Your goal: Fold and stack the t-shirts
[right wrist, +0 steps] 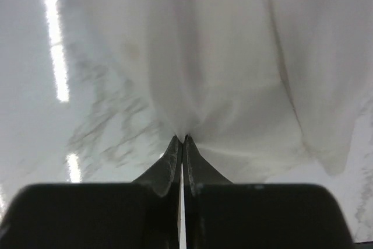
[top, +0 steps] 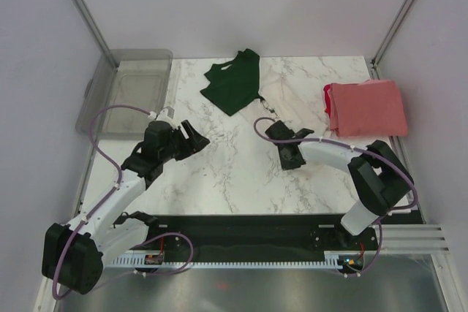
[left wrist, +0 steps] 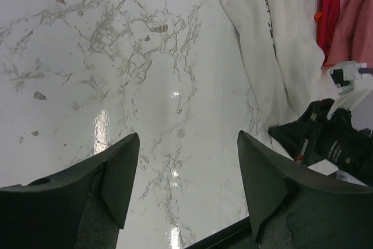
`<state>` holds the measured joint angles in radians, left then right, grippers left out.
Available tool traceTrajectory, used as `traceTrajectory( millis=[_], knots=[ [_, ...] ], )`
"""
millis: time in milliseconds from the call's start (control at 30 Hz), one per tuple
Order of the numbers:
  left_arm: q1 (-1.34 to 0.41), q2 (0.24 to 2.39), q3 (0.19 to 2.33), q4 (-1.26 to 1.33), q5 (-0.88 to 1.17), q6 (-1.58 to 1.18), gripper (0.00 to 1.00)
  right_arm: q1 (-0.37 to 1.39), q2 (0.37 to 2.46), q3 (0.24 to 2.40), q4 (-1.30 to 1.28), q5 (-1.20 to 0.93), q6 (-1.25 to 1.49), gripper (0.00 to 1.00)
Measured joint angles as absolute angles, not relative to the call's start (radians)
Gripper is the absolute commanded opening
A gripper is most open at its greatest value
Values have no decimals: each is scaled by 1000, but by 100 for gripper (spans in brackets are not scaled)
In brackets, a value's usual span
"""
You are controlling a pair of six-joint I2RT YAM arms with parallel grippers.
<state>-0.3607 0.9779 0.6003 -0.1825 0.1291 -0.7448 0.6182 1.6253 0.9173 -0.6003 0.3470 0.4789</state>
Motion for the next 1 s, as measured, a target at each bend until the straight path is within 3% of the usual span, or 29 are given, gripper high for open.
traceTrajectory(
  millis=[100,133,167,233,300,467,700,900,1000],
  knots=[
    [-361,970,599,-186,108,-739,76,817,1661,992,-635,292,543,0],
    [-360,971,599,-186,105,-738,76,884,1689,1040,-638,272,565,11],
    [-360,971,597,-188,102,-738,76,946,1725,1103,-646,250,590,34],
    [-360,976,591,-187,96,-738,76,1042,1800,1240,-636,208,628,65],
    [-360,986,582,-186,96,-739,77,1101,1837,1344,-598,173,645,70],
    [-357,1040,573,-178,129,-738,77,1079,1769,1408,-593,130,646,70],
    [-382,1110,535,-169,207,-736,72,762,1534,1268,-572,83,604,59],
    [-456,1173,518,-131,247,-746,69,559,1559,1208,-551,45,540,56],
    [-495,1192,505,-115,250,-758,63,520,1601,1177,-527,30,516,56]
  ],
)
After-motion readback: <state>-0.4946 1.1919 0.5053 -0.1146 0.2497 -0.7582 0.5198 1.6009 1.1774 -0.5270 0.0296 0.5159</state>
